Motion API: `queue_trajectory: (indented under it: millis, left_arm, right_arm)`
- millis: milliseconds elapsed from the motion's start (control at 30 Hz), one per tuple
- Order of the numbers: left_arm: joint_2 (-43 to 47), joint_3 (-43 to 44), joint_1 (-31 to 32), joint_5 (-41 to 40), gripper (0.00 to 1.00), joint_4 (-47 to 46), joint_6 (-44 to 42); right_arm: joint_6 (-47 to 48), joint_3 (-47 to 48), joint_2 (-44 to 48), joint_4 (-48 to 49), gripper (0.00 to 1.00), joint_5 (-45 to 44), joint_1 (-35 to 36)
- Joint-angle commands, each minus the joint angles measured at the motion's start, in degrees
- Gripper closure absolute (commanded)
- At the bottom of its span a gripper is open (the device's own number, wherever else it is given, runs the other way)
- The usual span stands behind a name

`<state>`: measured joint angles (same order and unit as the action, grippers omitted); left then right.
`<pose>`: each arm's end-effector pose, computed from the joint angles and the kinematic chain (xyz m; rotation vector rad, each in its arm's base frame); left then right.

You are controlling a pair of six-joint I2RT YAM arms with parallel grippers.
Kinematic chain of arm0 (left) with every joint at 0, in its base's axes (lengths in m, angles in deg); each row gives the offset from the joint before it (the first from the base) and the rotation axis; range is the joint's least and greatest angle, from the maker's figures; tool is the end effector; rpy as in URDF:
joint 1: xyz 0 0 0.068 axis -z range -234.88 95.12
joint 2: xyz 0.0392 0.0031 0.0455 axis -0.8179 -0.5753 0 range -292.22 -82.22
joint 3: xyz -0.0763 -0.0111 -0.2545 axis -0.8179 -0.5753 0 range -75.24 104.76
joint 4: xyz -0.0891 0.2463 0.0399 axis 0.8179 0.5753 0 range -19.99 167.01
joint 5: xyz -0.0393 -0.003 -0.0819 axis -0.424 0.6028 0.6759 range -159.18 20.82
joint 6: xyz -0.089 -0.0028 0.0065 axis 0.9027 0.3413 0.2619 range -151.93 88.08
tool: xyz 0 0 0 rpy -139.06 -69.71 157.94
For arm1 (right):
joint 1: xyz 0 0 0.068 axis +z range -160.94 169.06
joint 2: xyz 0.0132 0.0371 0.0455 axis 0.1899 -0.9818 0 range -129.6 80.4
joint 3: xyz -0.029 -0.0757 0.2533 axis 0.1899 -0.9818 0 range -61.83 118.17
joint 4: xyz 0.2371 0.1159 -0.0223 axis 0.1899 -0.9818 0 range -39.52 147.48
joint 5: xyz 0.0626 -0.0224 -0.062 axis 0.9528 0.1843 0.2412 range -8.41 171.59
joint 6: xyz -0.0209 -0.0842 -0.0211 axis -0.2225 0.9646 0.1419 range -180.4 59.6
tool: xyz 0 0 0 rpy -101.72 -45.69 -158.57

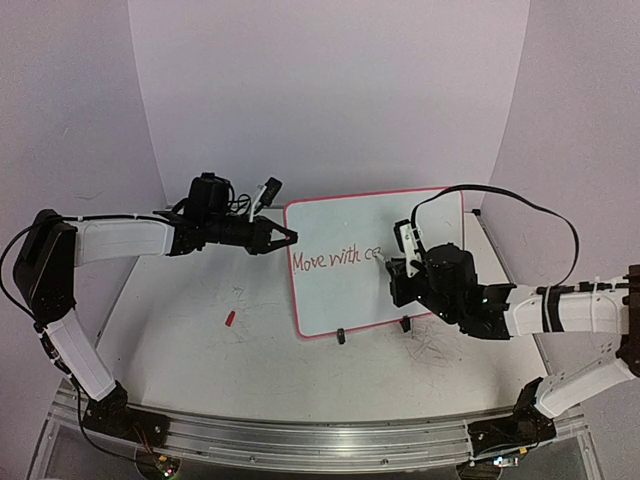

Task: Write a sentence on the whiteboard

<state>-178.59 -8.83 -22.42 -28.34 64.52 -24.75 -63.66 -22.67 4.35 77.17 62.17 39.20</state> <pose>0.3232 -0.2673 0.2411 0.9118 1.8600 -1.1451 0.2352 0.2405 0.2176 -0.5223 1.7918 0.3305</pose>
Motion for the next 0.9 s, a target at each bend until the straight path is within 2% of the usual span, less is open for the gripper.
queue_trajectory:
  millis: [0, 233, 867]
  left_arm:
    - [0.71, 1.48, 0.07, -9.83, 1.0, 2.88, -7.09]
    - [0.6, 1.62, 0.11, -9.91, 1.0, 3.03, -7.78]
    - [0.9, 1.64, 0.15, -10.34, 1.0, 3.3, -8.93]
  right_arm:
    - [0.11, -1.29, 5.85, 0.68, 1.0, -3.28, -1.05]
    - [0.18, 0.34, 2.69, 1.55, 1.0, -1.7, -2.16]
    - [0.56, 0.58, 1.4, 2.52, 1.0, -1.07, -2.18]
